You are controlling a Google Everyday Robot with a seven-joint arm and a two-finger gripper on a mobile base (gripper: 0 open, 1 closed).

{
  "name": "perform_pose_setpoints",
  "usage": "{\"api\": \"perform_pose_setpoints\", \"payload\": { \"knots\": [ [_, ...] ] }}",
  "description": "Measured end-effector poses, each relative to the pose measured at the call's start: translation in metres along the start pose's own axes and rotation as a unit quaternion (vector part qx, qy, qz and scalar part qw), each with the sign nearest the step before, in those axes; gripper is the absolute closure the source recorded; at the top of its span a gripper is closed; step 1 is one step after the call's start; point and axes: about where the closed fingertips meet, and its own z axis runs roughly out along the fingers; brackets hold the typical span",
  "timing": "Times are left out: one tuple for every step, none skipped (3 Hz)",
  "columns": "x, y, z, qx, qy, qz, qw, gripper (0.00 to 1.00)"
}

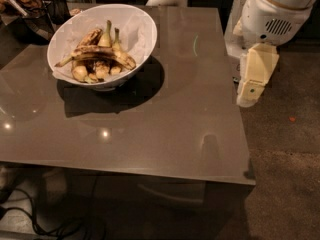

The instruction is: Pick banana from white bowl

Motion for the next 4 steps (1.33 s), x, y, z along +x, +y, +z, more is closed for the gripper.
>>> {"api": "perform_pose_setpoints", "payload": {
  "knots": [
    [-0.022, -0.007, -0.005, -0.003, -0.029, 0.000, 0.9996, 0.00],
    [-0.070, -0.023, -0.016, -0.006, -0.046, -0.014, 0.9988, 0.00],
    [-0.141, -0.052, -0.016, 0.011, -0.051, -0.038, 0.9979, 0.00],
    [-0.180, -0.055, -0.018, 0.025, -0.073, -0.064, 0.9950, 0.00]
  ]
}}
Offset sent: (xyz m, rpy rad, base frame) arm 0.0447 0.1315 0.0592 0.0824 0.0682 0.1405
